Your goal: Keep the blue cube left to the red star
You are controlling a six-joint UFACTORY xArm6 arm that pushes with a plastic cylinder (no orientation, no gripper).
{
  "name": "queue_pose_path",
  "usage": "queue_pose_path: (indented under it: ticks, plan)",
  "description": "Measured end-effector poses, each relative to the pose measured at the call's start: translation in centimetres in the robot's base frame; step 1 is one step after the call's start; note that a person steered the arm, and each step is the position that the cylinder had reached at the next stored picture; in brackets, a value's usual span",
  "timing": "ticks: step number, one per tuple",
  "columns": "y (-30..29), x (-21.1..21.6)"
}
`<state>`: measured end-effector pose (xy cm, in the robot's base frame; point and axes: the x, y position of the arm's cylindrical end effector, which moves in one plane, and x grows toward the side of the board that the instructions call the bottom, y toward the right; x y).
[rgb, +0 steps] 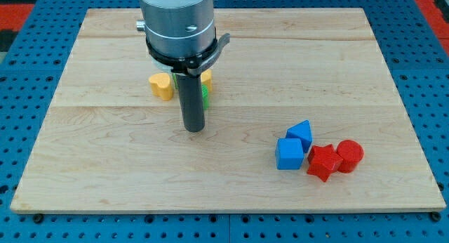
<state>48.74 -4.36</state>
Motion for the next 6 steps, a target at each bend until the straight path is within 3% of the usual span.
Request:
queue_pose_path:
  ticks: [1,3,5,6]
  plan:
    - [5.0,1.3]
    - [6.1,2.6]
    - [15.6,3.3]
    - [16.8,5.2]
